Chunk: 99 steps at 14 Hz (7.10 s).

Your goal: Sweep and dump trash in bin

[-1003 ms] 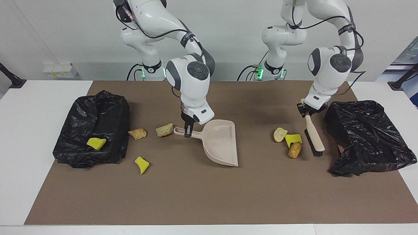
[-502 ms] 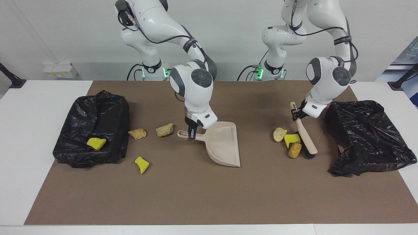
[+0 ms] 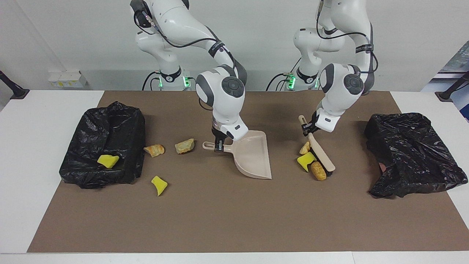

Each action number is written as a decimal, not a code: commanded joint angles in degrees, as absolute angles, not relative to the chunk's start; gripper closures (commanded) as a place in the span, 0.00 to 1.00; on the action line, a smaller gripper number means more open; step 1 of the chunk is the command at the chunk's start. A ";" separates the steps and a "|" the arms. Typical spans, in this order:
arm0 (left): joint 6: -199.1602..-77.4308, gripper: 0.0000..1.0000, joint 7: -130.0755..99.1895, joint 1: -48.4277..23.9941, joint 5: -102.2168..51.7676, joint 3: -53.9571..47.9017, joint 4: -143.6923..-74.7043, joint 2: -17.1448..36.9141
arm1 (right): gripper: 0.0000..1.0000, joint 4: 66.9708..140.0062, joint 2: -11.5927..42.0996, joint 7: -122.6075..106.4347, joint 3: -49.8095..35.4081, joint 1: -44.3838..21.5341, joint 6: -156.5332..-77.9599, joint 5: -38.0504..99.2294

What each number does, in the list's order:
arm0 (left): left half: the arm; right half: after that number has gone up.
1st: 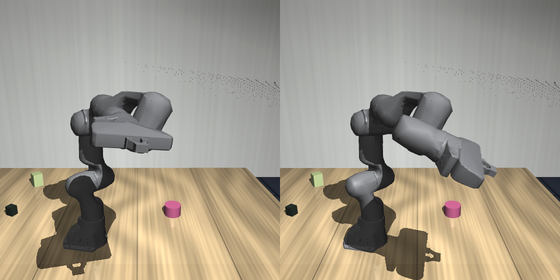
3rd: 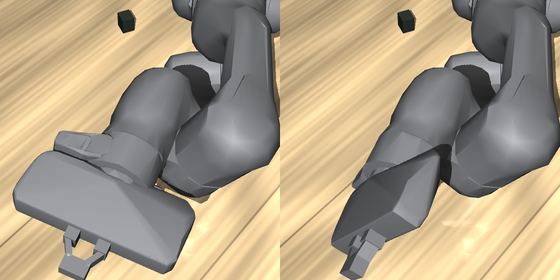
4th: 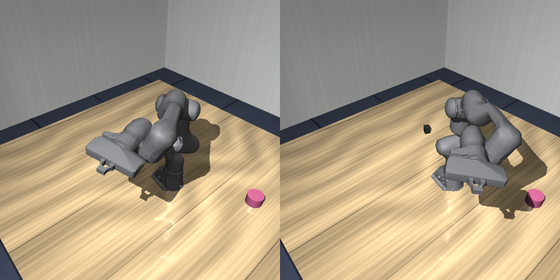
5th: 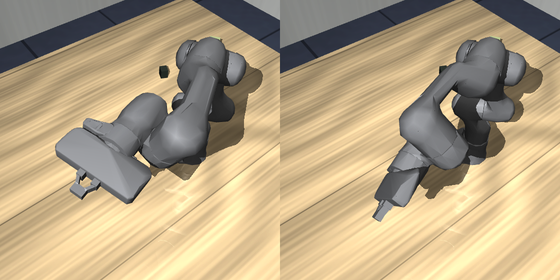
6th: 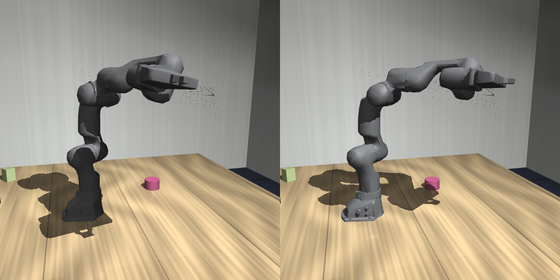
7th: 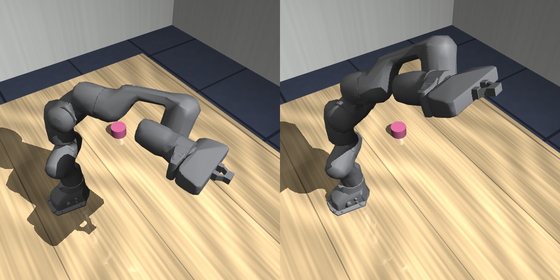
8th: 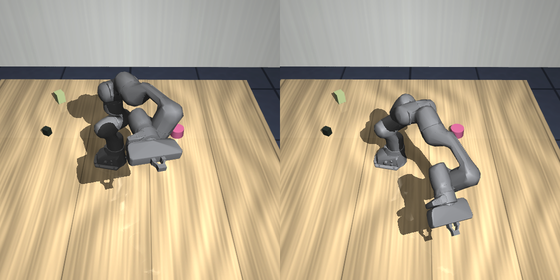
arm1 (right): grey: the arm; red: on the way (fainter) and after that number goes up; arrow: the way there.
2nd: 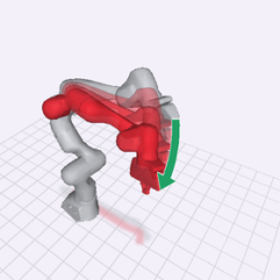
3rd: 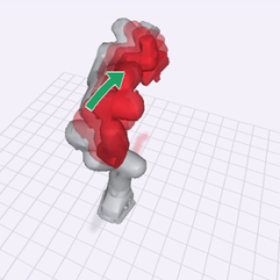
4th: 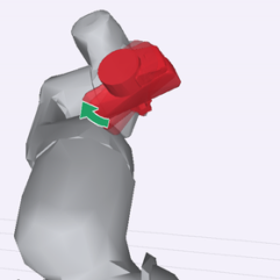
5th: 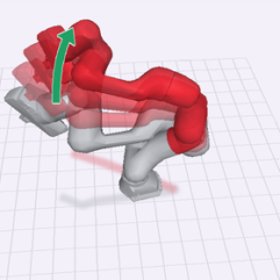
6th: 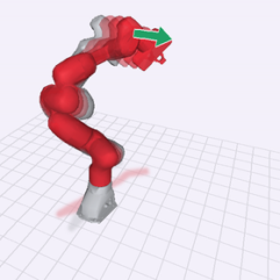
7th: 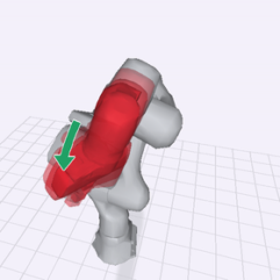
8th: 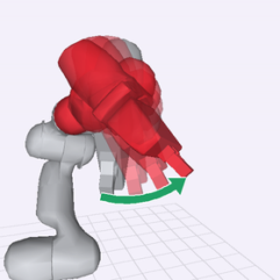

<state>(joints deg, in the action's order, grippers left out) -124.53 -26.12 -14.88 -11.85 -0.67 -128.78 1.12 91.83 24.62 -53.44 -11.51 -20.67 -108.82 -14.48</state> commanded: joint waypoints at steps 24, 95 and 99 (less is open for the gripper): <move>-120.59 1.00 -27.97 -25.94 -16.96 0.62 -119.53 2.20 | 1.00 93.08 22.68 -54.05 -12.48 -20.21 -107.67 -11.60; -98.13 0.00 4.22 -3.43 -4.66 0.88 -106.73 -3.08 | 1.00 114.28 -14.52 -79.81 -11.42 18.64 -103.28 -51.33; -89.31 0.00 4.31 -3.87 -3.78 0.88 -97.40 -2.55 | 1.00 105.75 -8.89 -72.19 -12.48 15.66 -96.52 -42.56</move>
